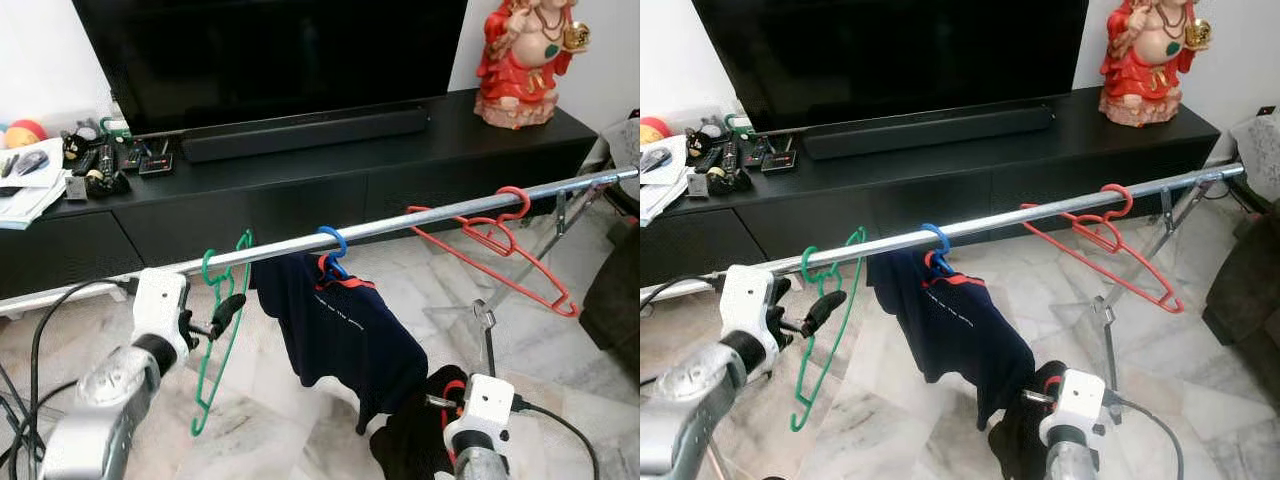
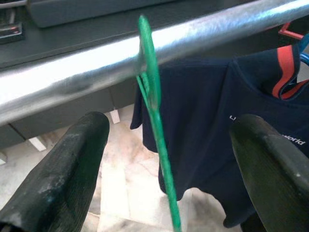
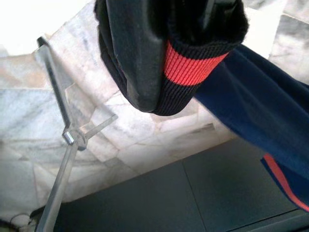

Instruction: Hang hanger

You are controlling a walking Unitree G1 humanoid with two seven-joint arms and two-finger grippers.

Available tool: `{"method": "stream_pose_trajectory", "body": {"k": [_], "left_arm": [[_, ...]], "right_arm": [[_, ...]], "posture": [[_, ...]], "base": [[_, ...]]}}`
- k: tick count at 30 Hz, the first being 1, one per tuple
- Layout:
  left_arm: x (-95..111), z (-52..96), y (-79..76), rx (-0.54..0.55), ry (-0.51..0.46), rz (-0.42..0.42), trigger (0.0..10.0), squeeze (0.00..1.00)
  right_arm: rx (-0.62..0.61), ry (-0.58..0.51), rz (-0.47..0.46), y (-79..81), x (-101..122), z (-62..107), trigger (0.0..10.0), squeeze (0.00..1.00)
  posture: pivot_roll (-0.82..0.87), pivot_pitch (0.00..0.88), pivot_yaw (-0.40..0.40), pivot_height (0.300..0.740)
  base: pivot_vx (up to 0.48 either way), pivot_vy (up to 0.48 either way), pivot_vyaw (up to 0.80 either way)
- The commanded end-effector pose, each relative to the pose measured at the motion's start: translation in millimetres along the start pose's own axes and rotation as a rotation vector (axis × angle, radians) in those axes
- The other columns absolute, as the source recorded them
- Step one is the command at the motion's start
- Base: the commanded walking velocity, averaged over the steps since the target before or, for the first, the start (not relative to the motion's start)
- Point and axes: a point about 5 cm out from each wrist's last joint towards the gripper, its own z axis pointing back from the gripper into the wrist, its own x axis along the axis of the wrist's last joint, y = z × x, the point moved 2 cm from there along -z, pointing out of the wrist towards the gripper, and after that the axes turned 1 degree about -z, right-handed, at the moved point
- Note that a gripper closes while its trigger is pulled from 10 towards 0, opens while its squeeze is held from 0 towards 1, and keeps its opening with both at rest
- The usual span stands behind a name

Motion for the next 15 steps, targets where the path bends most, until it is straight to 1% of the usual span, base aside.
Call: {"method": "stream_pose_trajectory", "body": {"k": [1,3,6,10,11,14,15], "left_arm": [[5.8,1.7,-0.4,0.011,-0.036,-0.030,10.0,0.00],[6.7,1.1,-2.6,0.009,-0.055,-0.035,10.0,0.00],[6.7,1.7,-3.2,0.014,-0.074,-0.047,10.0,0.00],[6.6,2.5,-1.4,0.036,-0.075,-0.092,10.0,0.00],[7.0,2.7,0.9,0.064,-0.080,-0.098,10.0,0.00],[6.3,2.0,0.4,0.063,-0.082,-0.105,10.0,0.00],[6.5,1.6,-0.5,0.064,-0.089,-0.089,10.0,0.00]], "right_arm": [[0.012,-0.010,0.008,0.6,2.7,-1.5,10.0,0.00],[0.012,-0.012,0.014,-2.4,4.4,-2.8,10.0,0.00],[0.014,-0.015,0.016,-2.4,5.6,-3.7,10.0,0.00],[0.018,-0.013,0.016,-0.6,4.7,-3.2,10.0,0.00],[0.025,-0.014,0.017,1.0,4.6,-2.7,10.0,0.00],[0.031,-0.016,0.020,1.9,4.6,-2.3,10.0,0.00],[0.032,-0.017,0.023,1.6,4.8,-2.2,10.0,0.00]], "posture": [[0.03,0.077,0.024,0.740],[0.03,0.075,0.018,0.740],[0.03,0.074,0.015,0.740],[0.03,0.073,0.014,0.740],[0.03,0.072,0.013,0.740],[0.02,0.069,0.013,0.740],[0.02,0.067,0.015,0.740]], "base": [[0.000,0.000,0.00],[0.000,0.000,0.00],[0.000,0.000,0.00],[0.000,0.000,0.00],[0.000,0.000,0.00],[0.000,-0.472,0.00],[0.000,-0.472,0.00]]}}
